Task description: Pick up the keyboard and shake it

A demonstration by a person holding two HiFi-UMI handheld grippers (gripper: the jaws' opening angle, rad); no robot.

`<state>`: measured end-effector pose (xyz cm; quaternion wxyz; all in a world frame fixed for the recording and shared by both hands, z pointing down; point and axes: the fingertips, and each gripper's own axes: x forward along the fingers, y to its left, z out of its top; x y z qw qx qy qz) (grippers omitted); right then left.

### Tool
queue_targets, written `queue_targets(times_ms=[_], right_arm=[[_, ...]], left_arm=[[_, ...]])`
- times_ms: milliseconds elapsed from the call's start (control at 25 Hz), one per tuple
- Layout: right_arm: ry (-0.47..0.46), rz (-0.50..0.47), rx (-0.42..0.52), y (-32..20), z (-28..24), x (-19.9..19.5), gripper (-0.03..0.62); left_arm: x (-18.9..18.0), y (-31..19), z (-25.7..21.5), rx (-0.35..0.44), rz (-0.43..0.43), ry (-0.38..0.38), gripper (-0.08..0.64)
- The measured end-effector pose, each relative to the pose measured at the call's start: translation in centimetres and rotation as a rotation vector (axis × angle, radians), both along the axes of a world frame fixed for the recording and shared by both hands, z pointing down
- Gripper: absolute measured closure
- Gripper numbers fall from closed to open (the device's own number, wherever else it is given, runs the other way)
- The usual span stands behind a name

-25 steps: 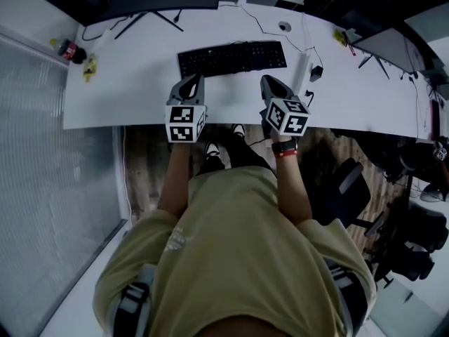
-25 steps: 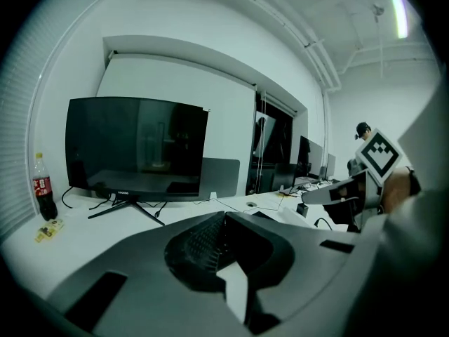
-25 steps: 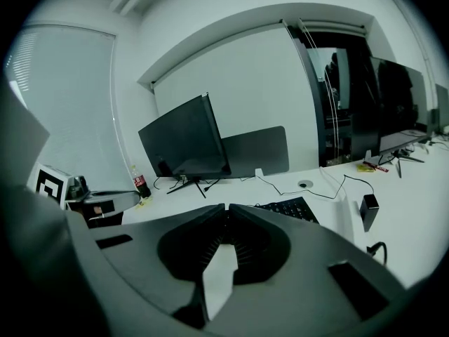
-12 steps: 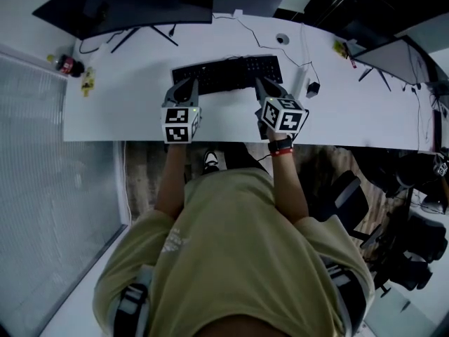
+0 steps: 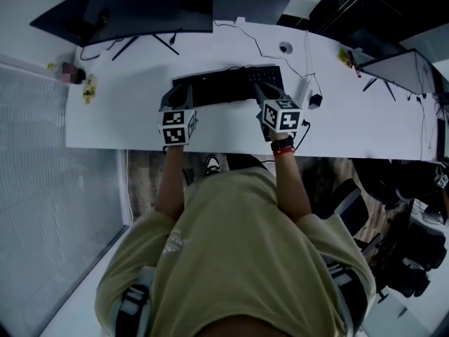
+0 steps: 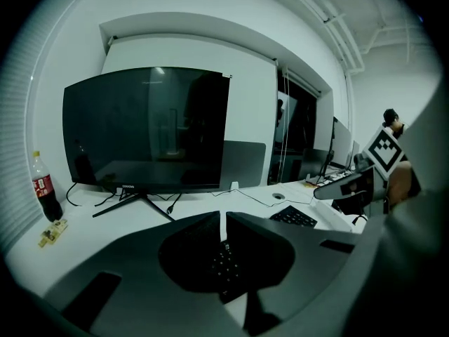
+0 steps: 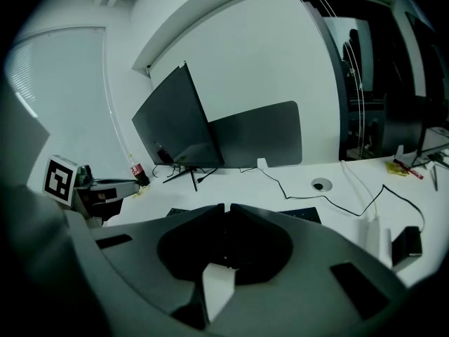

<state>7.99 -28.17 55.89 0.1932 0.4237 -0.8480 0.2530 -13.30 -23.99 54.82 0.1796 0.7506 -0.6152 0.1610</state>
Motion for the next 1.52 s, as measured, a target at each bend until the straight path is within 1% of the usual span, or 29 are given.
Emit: queue_targets(times_ms=[80, 160, 240, 360, 600, 880, 1160, 1320, 1400, 1520], right_arm=[[0.009, -0.009, -0.015, -0.6, 0.8, 0.3, 0.561], [0.012, -0.008, -0.03, -1.2, 1.4, 0.6, 0.543], [0.019, -0.004, -0.031, -2.0, 1.5, 0.8, 0.541], [0.032, 0.001, -0.03, -3.1, 1.7, 1.1, 0.523], [0.036, 0.012, -0.057, -4.7, 2.7, 2.1, 0.491], [0.065, 0.021, -0.08, -6.8, 4.3, 3.8, 0.426], [0.123, 0.024, -0.095, -9.2, 5.8, 5.5, 0.38], [0.134, 0.017, -0.124, -10.0, 6.9, 5.6, 0.347], [0.171, 0.005, -0.128, -10.5, 7.5, 5.8, 0.318], [0.221, -0.015, -0.131, -11.3, 8.8, 6.7, 0.293]], left_arm=[[-0.4, -0.4, 0.5, -0.011, -0.011, 0.003, 0.538], [-0.9, -0.8, 0.9, -0.022, -0.024, 0.022, 0.537], [-1.2, -1.3, 1.4, -0.035, -0.032, 0.039, 0.537], [-1.6, -1.7, 2.3, -0.057, -0.037, 0.038, 0.535], [-2.4, -2.7, 4.0, -0.099, -0.046, 0.032, 0.492], [-3.9, -3.8, 5.6, -0.143, -0.067, 0.031, 0.443], [-4.6, -4.8, 7.5, -0.186, -0.083, 0.067, 0.352], [-4.8, -5.4, 8.6, -0.218, -0.08, 0.073, 0.302], [-5.1, -5.7, 9.2, -0.236, -0.085, 0.069, 0.271], [-5.5, -5.8, 10.2, -0.259, -0.088, 0.07, 0.239]])
